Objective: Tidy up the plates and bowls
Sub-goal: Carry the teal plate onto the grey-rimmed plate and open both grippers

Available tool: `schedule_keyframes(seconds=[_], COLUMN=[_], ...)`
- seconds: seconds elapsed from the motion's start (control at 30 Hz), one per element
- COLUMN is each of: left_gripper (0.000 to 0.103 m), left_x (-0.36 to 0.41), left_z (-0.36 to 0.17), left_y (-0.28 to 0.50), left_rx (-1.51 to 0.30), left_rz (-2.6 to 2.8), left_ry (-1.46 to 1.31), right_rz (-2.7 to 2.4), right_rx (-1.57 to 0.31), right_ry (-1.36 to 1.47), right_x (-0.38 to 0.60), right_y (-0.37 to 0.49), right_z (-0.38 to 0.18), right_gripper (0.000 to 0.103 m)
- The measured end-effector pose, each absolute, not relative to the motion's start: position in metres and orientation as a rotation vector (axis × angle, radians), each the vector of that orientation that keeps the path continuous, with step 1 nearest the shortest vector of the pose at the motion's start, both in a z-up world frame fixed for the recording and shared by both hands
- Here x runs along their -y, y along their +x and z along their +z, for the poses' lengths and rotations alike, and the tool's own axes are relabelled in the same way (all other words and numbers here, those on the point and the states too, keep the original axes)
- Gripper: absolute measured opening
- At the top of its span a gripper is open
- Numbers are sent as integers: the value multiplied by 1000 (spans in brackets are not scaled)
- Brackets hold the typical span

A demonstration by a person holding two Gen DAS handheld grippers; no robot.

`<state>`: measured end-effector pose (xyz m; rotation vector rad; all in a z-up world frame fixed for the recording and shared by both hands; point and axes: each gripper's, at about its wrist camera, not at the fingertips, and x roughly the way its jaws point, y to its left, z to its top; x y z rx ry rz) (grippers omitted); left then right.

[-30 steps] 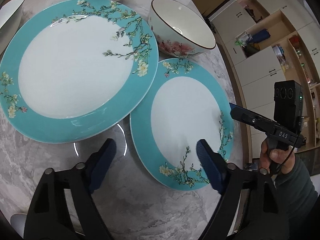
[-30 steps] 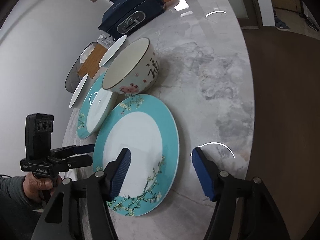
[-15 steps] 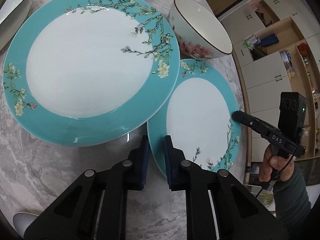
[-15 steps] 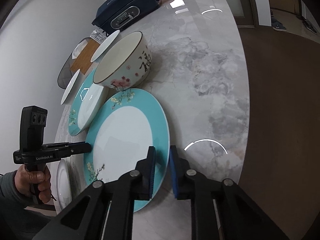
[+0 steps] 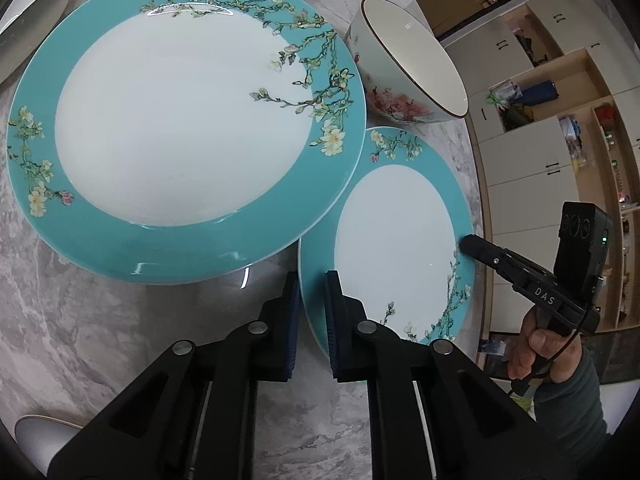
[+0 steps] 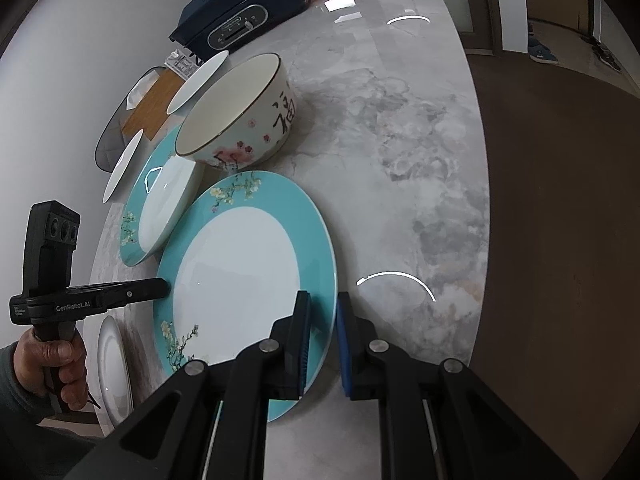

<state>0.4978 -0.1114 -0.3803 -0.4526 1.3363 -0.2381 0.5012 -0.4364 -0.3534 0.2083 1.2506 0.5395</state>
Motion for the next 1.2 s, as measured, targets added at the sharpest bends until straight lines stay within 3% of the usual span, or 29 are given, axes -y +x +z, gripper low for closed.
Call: schedule_keyframes(seconds=[0.4,0.7,1.2], left_gripper=[9,9,9], left_x=[123,113,14], left_z=[-373,-337,-290], left_y=[492,474,351], left_rx=[-1339,-1324,-1266], left_rz=[-258,-263,-202], left_ry=[-431,-464,-496], right_rz=[498,465,549], right_rx=[-1255,-1266,-1255], right_ry=[246,325,302], right_x=[443,441,352], right_y=[478,449,373], right_z=[-343,-320,-271], right_gripper=[14,14,14])
